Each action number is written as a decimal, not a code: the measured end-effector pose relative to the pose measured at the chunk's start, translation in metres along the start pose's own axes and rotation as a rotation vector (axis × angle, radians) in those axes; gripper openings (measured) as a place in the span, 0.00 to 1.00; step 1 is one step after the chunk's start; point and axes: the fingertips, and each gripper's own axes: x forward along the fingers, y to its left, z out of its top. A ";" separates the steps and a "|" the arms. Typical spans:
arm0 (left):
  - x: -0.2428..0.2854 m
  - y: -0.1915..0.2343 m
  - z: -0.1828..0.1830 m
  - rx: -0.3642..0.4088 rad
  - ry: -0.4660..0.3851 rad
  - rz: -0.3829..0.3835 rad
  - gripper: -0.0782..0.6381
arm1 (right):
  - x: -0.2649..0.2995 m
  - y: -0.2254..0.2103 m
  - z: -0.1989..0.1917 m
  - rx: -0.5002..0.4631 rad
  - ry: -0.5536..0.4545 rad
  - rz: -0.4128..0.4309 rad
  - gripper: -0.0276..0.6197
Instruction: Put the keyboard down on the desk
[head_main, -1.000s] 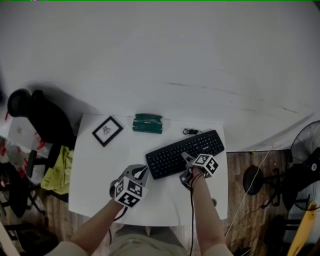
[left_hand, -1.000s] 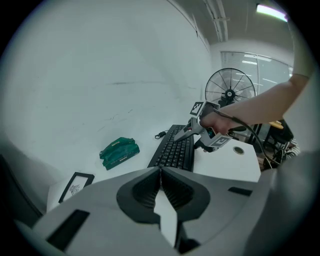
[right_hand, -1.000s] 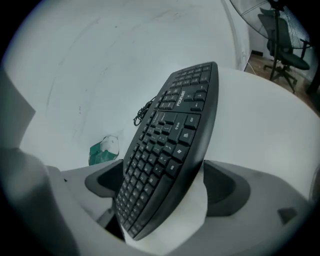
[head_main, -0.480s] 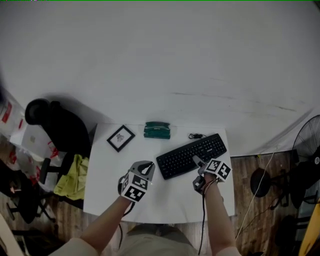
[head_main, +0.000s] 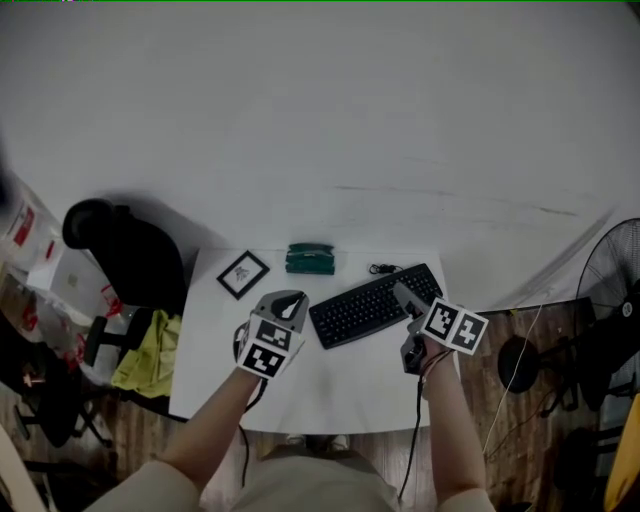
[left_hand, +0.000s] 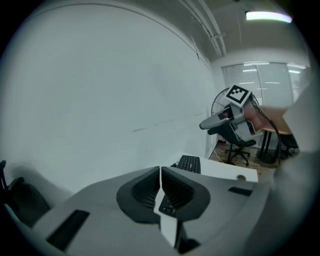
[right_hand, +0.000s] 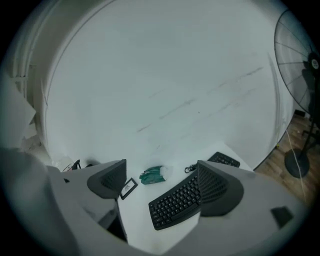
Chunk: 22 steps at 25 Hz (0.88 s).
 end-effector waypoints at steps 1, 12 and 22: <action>-0.004 -0.001 0.008 0.003 -0.017 0.001 0.15 | -0.010 0.010 0.009 -0.035 -0.023 0.016 0.74; -0.056 -0.014 0.089 0.023 -0.214 0.009 0.15 | -0.119 0.097 0.075 -0.374 -0.276 0.136 0.44; -0.109 -0.023 0.123 0.037 -0.325 0.021 0.15 | -0.187 0.137 0.076 -0.560 -0.383 0.165 0.21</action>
